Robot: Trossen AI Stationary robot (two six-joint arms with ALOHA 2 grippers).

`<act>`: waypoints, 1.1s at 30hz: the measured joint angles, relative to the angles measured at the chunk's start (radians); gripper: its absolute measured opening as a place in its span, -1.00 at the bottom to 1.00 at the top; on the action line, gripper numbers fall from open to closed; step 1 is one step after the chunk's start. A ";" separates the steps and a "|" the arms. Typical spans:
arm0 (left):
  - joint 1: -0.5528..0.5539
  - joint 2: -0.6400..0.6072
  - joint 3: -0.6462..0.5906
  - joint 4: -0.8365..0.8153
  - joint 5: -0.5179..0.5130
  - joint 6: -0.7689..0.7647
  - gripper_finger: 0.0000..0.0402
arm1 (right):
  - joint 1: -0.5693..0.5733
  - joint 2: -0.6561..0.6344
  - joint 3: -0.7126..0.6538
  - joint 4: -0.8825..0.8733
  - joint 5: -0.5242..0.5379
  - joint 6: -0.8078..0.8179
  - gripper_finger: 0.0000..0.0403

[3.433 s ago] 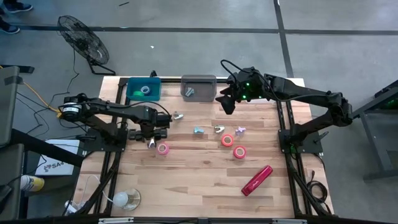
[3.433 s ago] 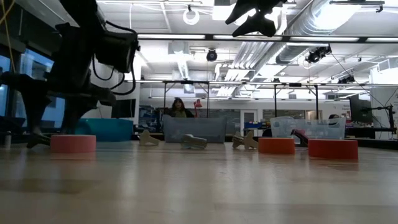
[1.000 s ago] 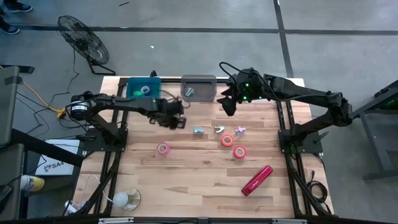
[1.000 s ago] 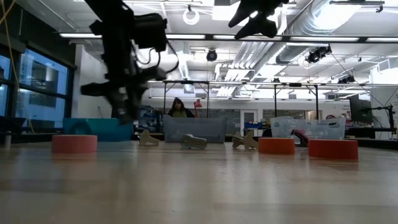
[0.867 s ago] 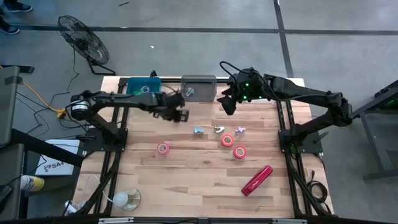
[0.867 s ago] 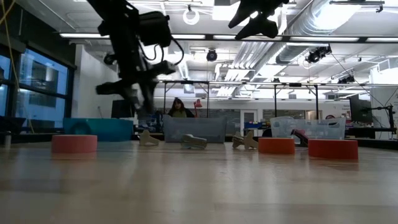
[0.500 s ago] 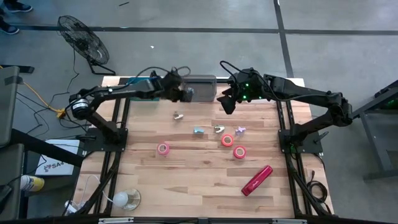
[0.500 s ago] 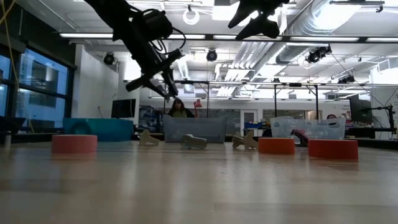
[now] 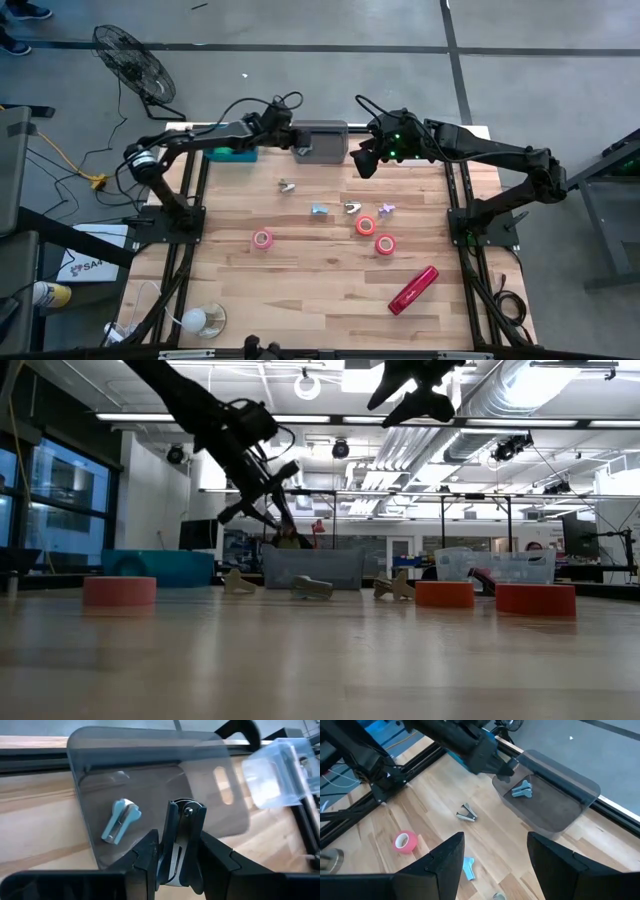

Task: Pick and place Stapler, Stapler remover, tape
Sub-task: Put the black staple remover into the black bin

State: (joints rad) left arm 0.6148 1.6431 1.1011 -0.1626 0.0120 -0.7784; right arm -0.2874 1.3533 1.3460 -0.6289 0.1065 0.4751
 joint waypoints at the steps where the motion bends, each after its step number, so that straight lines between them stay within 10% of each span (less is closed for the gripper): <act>1: 0.001 0.013 0.000 0.010 0.000 0.000 -0.51 | 0.000 0.000 0.000 0.000 0.000 0.000 0.04; 33: 0.000 0.078 -0.001 0.093 -0.076 0.399 -0.24 | 0.000 0.000 0.001 0.002 0.044 0.090 0.04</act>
State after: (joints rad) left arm 0.6151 1.7212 1.1004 -0.0698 -0.0637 -0.3796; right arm -0.2874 1.3533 1.3466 -0.6273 0.1507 0.5648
